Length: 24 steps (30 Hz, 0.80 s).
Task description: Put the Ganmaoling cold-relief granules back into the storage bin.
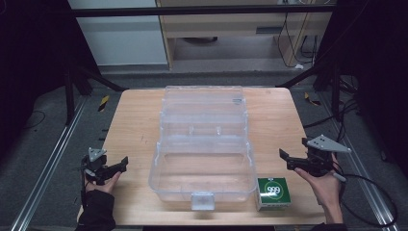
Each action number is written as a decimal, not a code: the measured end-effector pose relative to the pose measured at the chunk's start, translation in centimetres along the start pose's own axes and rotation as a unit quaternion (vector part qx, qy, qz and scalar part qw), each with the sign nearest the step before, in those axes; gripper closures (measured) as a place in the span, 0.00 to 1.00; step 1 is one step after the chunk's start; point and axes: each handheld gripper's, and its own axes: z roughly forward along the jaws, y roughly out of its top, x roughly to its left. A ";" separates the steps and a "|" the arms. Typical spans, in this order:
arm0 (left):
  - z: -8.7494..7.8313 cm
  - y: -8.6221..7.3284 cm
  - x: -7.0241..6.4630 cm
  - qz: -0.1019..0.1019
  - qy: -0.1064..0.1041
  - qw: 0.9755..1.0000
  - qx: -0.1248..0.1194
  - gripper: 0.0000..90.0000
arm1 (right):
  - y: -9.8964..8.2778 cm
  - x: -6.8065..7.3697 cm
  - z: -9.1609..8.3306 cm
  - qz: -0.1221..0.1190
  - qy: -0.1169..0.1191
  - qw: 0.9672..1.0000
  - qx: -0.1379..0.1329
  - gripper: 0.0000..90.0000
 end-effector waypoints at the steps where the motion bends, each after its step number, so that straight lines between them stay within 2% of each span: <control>1: 0.0 0.0 0.0 0.001 0.000 1.000 0.001 0.17 | 0.8 0.1 -0.3 -0.011 0.008 1.000 0.001 0.09; 7: 0.1 -0.1 -0.2 0.006 0.001 1.000 0.004 0.17 | 2.5 0.3 -1.0 -0.035 0.031 0.999 0.004 0.08; 11: 0.2 -0.1 -0.2 0.011 0.002 1.000 0.008 0.17 | 3.5 0.8 -1.0 -0.070 0.049 0.996 0.023 0.07; 13: 0.2 -0.1 -0.2 0.011 0.002 1.000 0.009 0.17 | 3.7 0.8 -1.0 -0.076 0.053 0.995 0.025 0.07; 15: 0.3 -0.2 -0.2 0.011 0.002 1.000 0.010 0.17 | 4.0 1.0 -1.0 -0.088 0.073 0.993 0.034 0.07; 18: 0.3 -0.2 -0.2 0.013 0.002 1.000 0.011 0.17 | 4.1 1.3 -0.9 -0.107 0.086 0.989 0.048 0.07; 19: 0.3 -0.2 -0.2 0.013 0.002 1.000 0.011 0.17 | 4.1 1.3 -0.9 -0.107 0.086 0.989 0.048 0.07; 20: 0.3 -0.2 -0.3 0.014 0.003 1.000 0.011 0.17 | 4.2 1.4 -0.9 -0.121 0.097 0.986 0.061 0.07; 24: 0.3 -0.2 -0.2 0.014 0.002 1.000 0.012 0.17 | 4.0 1.9 -0.6 -0.153 0.114 0.978 0.088 0.06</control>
